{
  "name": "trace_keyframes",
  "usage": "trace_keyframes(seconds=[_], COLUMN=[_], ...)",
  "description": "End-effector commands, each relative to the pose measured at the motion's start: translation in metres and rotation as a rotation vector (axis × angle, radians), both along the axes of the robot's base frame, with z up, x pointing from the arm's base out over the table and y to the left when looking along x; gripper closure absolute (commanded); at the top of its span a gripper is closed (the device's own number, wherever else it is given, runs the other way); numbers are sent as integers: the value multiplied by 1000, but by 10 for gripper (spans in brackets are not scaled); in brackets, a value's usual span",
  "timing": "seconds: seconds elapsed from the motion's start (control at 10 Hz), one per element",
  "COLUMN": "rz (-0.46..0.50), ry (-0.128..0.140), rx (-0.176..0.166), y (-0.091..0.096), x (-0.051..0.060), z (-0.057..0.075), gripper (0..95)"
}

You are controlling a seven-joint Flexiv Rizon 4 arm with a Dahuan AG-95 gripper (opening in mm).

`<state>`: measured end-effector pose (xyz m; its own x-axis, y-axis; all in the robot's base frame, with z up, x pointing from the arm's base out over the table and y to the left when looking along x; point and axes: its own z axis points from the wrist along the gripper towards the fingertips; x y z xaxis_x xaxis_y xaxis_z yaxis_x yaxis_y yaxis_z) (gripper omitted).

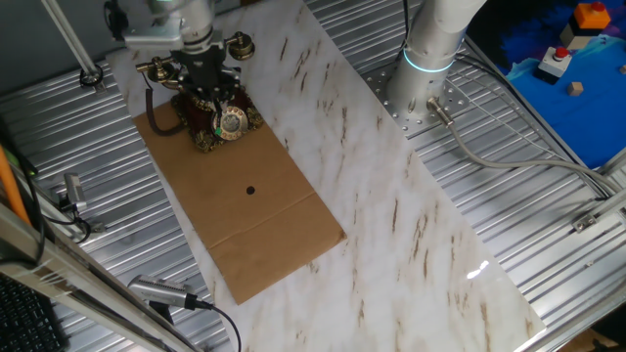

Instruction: Dial a number on an old rotary phone

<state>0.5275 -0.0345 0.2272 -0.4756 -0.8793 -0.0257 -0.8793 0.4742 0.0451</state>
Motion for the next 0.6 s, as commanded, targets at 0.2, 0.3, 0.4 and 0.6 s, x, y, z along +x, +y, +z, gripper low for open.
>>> trace_keyframes(seconds=[0.2,0.3,0.4,0.6], rz=[-7,-15,-16,-18], ry=[-76,-96,-101,-131], rx=[17,23,24,21], y=[0,0,0,1], x=[1,2,2,2], z=[0,-1,-1,-11], gripper=[950,950,950,950])
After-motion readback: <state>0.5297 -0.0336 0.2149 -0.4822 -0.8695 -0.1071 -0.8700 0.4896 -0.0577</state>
